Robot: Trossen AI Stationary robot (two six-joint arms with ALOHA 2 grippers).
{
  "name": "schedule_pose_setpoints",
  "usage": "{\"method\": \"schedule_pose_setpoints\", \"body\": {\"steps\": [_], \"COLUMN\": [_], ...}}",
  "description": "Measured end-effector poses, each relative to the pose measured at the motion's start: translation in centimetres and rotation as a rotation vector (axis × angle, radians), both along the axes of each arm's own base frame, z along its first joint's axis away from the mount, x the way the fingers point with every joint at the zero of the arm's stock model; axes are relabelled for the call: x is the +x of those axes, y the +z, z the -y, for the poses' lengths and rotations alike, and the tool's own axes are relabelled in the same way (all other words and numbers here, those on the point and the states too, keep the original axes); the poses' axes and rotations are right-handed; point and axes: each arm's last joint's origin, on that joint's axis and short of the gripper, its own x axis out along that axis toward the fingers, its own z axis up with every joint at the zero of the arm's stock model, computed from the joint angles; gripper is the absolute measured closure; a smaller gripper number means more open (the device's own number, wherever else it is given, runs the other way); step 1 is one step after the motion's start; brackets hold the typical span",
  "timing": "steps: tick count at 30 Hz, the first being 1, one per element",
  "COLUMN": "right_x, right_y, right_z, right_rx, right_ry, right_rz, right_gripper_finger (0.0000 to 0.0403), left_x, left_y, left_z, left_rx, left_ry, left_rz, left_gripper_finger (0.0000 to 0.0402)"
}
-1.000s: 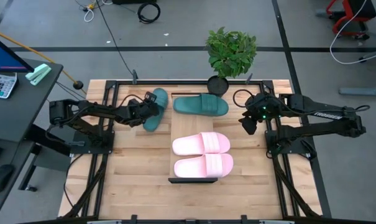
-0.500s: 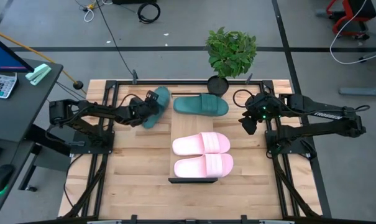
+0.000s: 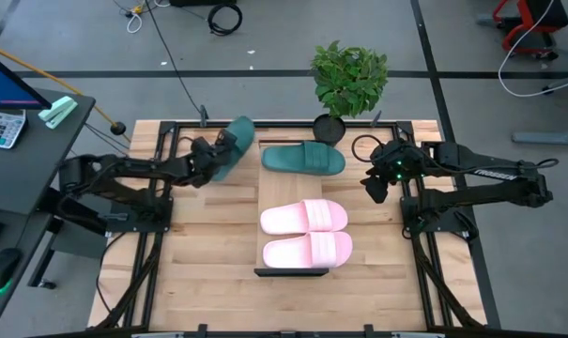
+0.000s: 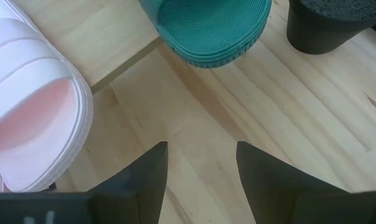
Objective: Pick and place slides into the shelf
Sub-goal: Put the green slide on the shelf
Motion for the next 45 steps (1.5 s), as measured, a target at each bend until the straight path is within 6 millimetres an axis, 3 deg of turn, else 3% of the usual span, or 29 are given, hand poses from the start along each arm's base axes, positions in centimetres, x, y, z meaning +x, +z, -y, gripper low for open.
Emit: {"method": "schedule_pose_setpoints", "body": {"steps": [11, 18, 27, 33, 45], "right_x": [0.0, 0.0, 0.0, -0.3, -2.2], "right_y": [0.0, 0.0, 0.0, 0.1, 1.2], "right_z": [0.0, 0.0, 0.0, 0.0, -0.2], "right_rx": [-0.017, -0.033, -0.049, -0.069, -0.08], "right_ry": [0.021, 0.037, 0.045, 0.045, -0.03], "right_rz": [-0.004, -0.009, -0.013, -0.01, 0.076], "right_gripper_finger": [0.0205, 0.0205, 0.0205, 0.0205, 0.0211], "left_x": [-3.0, -4.8, -4.7, -3.0, 1.9], "left_y": [5.6, 10.2, 16.1, 16.9, 15.1], "left_z": [0.9, 1.8, 2.4, 3.3, 5.7], "left_rx": [0.174, 0.259, 0.375, 0.355, 0.248], "left_ry": [-0.085, -0.238, -0.434, -0.564, -0.765], "left_rz": [0.008, 0.142, 0.232, 0.254, 0.376], "left_gripper_finger": [0.0401, 0.0401, 0.0401, 0.0401, 0.0401]}}
